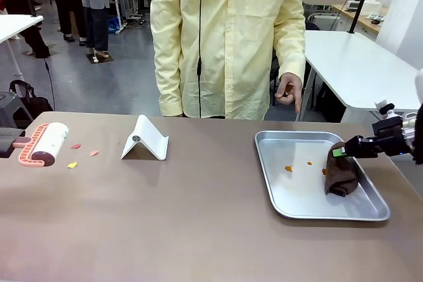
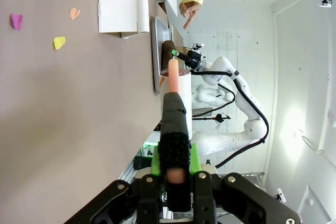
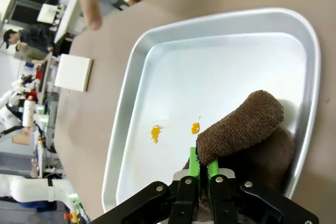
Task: Clean the surface of the table.
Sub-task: If a person points to the right, clean the right side of the table with your right hand, and if they point to the left, clean the left side with your left hand.
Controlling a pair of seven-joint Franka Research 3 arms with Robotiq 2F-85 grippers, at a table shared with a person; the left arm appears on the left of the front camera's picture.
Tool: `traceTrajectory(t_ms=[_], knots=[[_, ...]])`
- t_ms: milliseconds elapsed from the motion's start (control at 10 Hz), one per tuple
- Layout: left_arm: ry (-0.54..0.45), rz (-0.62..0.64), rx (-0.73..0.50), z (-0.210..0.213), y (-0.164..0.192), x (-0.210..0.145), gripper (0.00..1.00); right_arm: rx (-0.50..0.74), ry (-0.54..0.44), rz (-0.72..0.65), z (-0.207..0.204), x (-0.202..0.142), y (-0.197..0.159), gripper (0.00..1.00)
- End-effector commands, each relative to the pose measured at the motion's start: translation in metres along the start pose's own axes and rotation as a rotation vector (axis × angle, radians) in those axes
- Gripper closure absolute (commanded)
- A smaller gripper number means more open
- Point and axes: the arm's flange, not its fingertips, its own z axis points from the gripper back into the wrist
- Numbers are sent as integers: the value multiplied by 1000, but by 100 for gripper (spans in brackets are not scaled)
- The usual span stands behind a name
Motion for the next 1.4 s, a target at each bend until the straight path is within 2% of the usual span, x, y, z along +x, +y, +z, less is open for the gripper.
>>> traceTrajectory(t_ms=[0,200,400,600,800,1300], knots=[[-3,-15,-22,1,-4,-2,100,-36,-14,8,-23,2,0,94],[-3,-15,-22,1,-4,-2,100,-59,15,-13,-47,0,-1,94],[-3,-15,-22,1,-4,-2,100,-36,35,-39,-62,0,-3,94],[-3,-15,-22,1,-4,-2,100,2,8,-40,-75,-1,5,94],[-3,-15,-22,1,-4,-2,100,31,34,-36,-88,-1,12,94],[-3,-15,-22,1,-4,-2,100,92,157,36,-120,-6,54,94]])
